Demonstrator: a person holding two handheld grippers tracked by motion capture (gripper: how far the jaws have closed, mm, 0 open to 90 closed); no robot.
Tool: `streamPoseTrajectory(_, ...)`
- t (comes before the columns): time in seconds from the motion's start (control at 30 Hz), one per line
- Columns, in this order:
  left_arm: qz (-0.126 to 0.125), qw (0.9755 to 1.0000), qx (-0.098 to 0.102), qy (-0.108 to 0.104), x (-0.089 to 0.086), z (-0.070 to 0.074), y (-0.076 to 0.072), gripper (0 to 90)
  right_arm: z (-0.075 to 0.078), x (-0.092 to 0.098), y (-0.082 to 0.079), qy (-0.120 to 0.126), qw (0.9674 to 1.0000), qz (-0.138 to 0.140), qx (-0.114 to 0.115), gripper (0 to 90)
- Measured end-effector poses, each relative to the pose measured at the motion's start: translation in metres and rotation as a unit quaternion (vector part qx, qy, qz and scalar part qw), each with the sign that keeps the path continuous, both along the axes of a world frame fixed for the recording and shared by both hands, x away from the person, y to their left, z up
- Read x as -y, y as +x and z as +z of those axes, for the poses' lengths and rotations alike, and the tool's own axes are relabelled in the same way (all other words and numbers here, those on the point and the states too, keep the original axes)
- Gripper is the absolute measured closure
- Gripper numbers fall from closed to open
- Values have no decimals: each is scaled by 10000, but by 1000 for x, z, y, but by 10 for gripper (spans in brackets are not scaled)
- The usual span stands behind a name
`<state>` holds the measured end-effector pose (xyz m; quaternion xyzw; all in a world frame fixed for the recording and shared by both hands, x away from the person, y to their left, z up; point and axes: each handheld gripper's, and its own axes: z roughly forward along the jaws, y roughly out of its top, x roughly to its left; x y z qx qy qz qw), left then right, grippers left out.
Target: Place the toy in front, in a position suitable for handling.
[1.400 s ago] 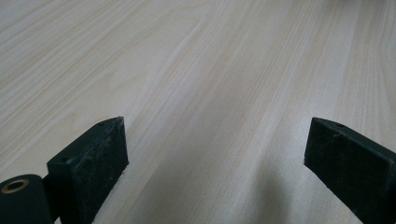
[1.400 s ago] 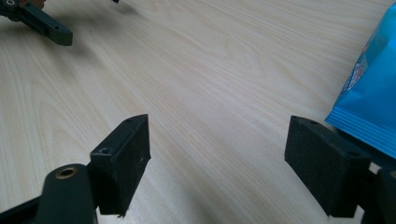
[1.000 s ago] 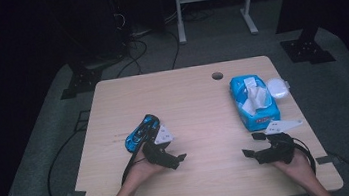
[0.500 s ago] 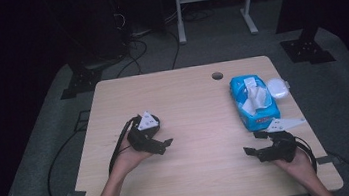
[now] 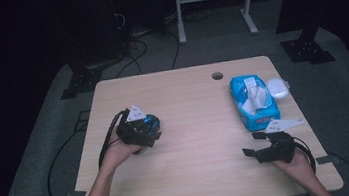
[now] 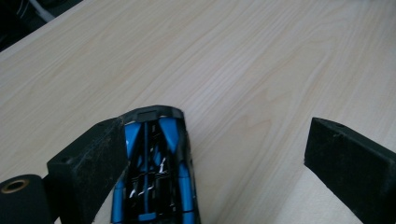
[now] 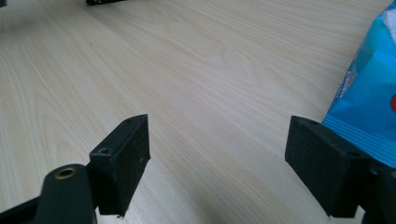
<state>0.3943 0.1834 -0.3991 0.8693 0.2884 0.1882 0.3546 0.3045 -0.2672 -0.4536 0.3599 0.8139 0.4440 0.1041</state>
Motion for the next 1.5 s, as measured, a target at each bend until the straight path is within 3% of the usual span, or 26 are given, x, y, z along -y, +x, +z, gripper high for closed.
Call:
streamPoseTrajectory(0.1, 79, 10000, -24, 11, -5, -1, 4, 55, 0, -2, -1, -45, 10000, 32, -18, 210)
streamPoseTrajectory(0.13, 145, 9998, -136, -8, -11, -3, 9, 55, -1, -2, -1, -45, 10000, 42, -11, 210)
streamPoseTrajectory(0.37, 337, 9986, -399, 107, -19, -16, 24, 55, -2, -5, -1, -93, 9999, 108, -34, 210)
streamPoseTrajectory(0.43, 389, 9973, -563, 269, -21, -26, 31, 55, -1, -5, -2, -98, 9999, 112, -23, 210)
streamPoseTrajectory(0.77, 495, 9922, -931, 670, -17, -48, 43, 57, -2, -5, -2, -102, 9999, 131, -28, 210)
streamPoseTrajectory(1.0, 453, 9878, -1150, 948, -16, -57, 46, 145, -2, -3, -3, -95, 9999, 123, -21, 210)
streamPoseTrajectory(1.13, 340, 9881, -1232, 852, -17, -56, 46, 236, -2, -3, -2, -78, 9999, 105, -33, 210)
streamPoseTrajectory(1.27, 419, 9879, -1229, 854, -15, -56, 45, 244, -3, -5, -2, -103, 9999, 128, -49, 210)
streamPoseTrajectory(1.33, 345, 9883, -1187, 899, -15, -55, 45, 247, -3, -6, -3, -121, 9998, 125, -59, 210)
streamPoseTrajectory(1.43, 345, 9881, -1255, 821, -18, -55, 46, 253, -3, -6, -3, -109, 9999, 121, -35, 210)
streamPoseTrajectory(1.5, 338, 9894, -1254, 653, -22, -54, 47, 264, -3, -4, -2, -83, 9999, 86, -57, 210)
